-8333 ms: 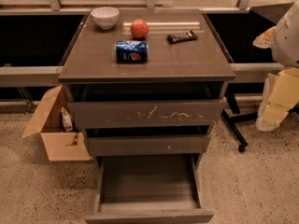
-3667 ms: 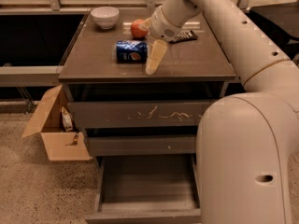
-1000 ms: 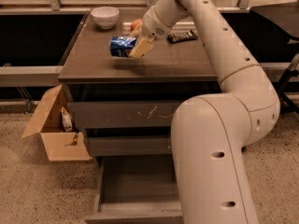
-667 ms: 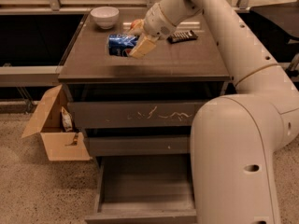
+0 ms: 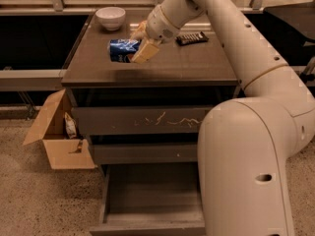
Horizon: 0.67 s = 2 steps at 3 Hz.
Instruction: Place pepsi can into bottom drawer
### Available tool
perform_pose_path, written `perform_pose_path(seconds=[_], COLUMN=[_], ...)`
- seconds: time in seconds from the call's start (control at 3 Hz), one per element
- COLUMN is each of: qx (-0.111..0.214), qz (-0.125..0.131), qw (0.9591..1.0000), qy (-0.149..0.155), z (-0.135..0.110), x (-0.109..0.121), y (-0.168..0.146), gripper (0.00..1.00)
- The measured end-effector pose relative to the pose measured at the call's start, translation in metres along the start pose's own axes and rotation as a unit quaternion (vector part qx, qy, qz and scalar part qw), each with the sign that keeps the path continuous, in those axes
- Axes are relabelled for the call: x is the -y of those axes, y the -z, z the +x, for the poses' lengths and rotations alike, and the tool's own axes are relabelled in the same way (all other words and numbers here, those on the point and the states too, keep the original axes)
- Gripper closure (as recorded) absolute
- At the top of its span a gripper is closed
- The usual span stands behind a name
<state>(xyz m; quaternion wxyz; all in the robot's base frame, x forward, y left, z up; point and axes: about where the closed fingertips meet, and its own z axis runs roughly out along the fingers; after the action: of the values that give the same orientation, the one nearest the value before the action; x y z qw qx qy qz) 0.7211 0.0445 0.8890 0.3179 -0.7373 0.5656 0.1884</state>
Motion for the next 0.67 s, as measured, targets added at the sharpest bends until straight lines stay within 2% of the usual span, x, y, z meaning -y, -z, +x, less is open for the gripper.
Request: perform_pose_path(seconds=[0.33, 0.67], qx=[-0.009, -0.002], qz=[0.029, 0.089], qw=[0.9995, 0.9958], qy=[-0.012, -0.020], z=[-0.021, -0.063], x=[-0.005, -0.029], y=[0.011, 0.037], gripper=[1.00, 1.00])
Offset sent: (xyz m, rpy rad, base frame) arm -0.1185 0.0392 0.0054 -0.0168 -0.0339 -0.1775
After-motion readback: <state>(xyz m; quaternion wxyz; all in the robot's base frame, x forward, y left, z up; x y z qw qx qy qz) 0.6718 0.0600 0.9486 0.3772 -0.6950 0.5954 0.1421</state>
